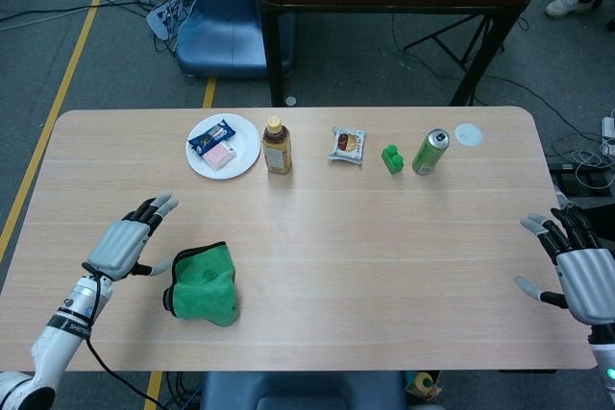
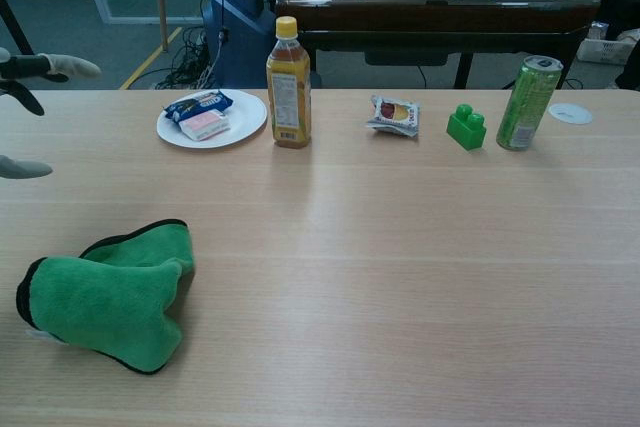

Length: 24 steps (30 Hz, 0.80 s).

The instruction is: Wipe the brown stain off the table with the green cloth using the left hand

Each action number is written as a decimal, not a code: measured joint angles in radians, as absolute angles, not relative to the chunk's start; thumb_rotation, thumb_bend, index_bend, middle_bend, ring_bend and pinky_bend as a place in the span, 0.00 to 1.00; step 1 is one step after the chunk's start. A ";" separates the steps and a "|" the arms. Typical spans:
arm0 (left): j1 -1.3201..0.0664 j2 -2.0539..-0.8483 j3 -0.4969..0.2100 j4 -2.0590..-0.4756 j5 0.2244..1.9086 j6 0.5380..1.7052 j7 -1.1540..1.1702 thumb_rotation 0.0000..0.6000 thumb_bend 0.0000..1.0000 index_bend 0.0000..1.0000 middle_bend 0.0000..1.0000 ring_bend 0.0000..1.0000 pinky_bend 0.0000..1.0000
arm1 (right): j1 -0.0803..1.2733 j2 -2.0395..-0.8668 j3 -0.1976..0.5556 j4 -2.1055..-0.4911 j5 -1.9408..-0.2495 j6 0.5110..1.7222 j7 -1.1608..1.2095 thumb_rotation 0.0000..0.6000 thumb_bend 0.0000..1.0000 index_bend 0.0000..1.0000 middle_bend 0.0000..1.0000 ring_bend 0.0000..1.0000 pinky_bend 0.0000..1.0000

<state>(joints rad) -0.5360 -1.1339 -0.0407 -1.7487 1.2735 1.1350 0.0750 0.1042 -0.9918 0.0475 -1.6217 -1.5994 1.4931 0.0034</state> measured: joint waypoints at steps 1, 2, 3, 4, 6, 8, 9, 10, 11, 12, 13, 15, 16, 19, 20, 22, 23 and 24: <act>-0.520 -1.133 -0.039 -1.752 1.270 1.156 0.085 1.00 0.20 0.00 0.00 0.00 0.19 | 0.106 -0.992 0.047 -1.618 -1.602 1.491 0.008 1.00 0.22 0.21 0.22 0.10 0.03; -0.500 -1.132 -0.036 -1.755 1.266 1.182 0.097 1.00 0.20 0.00 0.00 0.00 0.19 | 0.109 -0.993 0.045 -1.614 -1.607 1.489 0.014 1.00 0.22 0.21 0.22 0.10 0.03; -0.484 -1.130 -0.033 -1.757 1.263 1.201 0.105 1.00 0.20 0.00 0.00 0.00 0.19 | 0.111 -0.993 0.044 -1.610 -1.610 1.487 0.018 1.00 0.22 0.21 0.22 0.10 0.03; -0.469 -1.128 -0.031 -1.759 1.260 1.219 0.112 1.00 0.20 0.00 0.00 0.00 0.19 | 0.113 -0.994 0.043 -1.606 -1.614 1.484 0.022 1.00 0.22 0.21 0.22 0.10 0.03; -0.434 -1.124 -0.027 -1.761 1.256 1.259 0.121 1.00 0.20 0.00 0.00 0.00 0.19 | 0.120 -0.996 0.039 -1.597 -1.624 1.476 0.030 1.00 0.22 0.21 0.22 0.10 0.03; -0.402 -1.120 -0.023 -1.760 1.254 1.297 0.127 1.00 0.20 0.00 0.00 0.00 0.19 | 0.127 -0.997 0.036 -1.591 -1.636 1.470 0.036 1.00 0.22 0.21 0.22 0.10 0.03; -0.389 -1.118 -0.021 -1.758 1.254 1.312 0.129 1.00 0.20 0.00 0.00 0.00 0.19 | 0.131 -0.998 0.034 -1.588 -1.642 1.466 0.039 1.00 0.22 0.21 0.22 0.10 0.03; -0.376 -1.117 -0.019 -1.756 1.253 1.327 0.132 1.00 0.20 0.00 0.00 0.00 0.19 | 0.135 -0.999 0.032 -1.586 -1.649 1.463 0.041 1.00 0.22 0.21 0.22 0.10 0.03; -0.359 -1.117 -0.017 -1.752 1.253 1.346 0.135 1.00 0.20 0.00 0.00 0.00 0.19 | 0.141 -0.999 0.030 -1.582 -1.658 1.457 0.042 1.00 0.22 0.21 0.22 0.10 0.03; -0.346 -1.116 -0.015 -1.750 1.253 1.361 0.136 1.00 0.20 0.00 0.00 0.00 0.19 | 0.146 -1.000 0.028 -1.581 -1.664 1.452 0.043 1.00 0.22 0.21 0.22 0.10 0.03; -0.333 -1.116 -0.013 -1.749 1.253 1.375 0.137 1.00 0.20 0.00 0.00 0.00 0.19 | 0.150 -1.000 0.026 -1.579 -1.670 1.450 0.045 1.00 0.22 0.21 0.22 0.10 0.03; -0.303 -1.115 -0.008 -1.747 1.257 1.407 0.138 1.00 0.20 0.00 0.00 0.00 0.19 | 0.156 -1.004 0.023 -1.575 -1.681 1.447 0.053 1.00 0.22 0.21 0.22 0.10 0.03; -0.290 -1.115 -0.006 -1.746 1.259 1.421 0.139 1.00 0.20 0.00 0.00 0.00 0.19 | 0.158 -1.006 0.022 -1.573 -1.685 1.447 0.057 1.00 0.22 0.21 0.22 0.10 0.03; -0.248 -1.119 0.002 -1.744 1.270 1.468 0.142 1.00 0.20 0.00 0.00 0.00 0.19 | 0.163 -1.013 0.016 -1.568 -1.699 1.449 0.070 1.00 0.22 0.21 0.22 0.10 0.03; -0.231 -1.121 0.005 -1.743 1.276 1.487 0.142 1.00 0.20 0.00 0.00 0.00 0.19 | 0.165 -1.014 0.014 -1.568 -1.704 1.450 0.076 1.00 0.22 0.21 0.22 0.10 0.03; -0.207 -1.125 0.010 -1.740 1.286 1.515 0.141 1.00 0.20 0.00 0.00 0.00 0.19 | 0.167 -1.017 0.011 -1.567 -1.711 1.453 0.084 1.00 0.22 0.21 0.22 0.10 0.03; -0.191 -1.128 0.013 -1.738 1.294 1.532 0.140 1.00 0.20 0.00 0.00 0.00 0.19 | 0.167 -1.019 0.010 -1.567 -1.714 1.457 0.084 1.00 0.22 0.21 0.22 0.10 0.03; -0.180 -1.129 0.015 -1.737 1.300 1.543 0.138 1.00 0.20 0.00 0.00 0.00 0.19 | 0.168 -1.021 0.010 -1.567 -1.715 1.459 0.084 1.00 0.22 0.21 0.22 0.10 0.03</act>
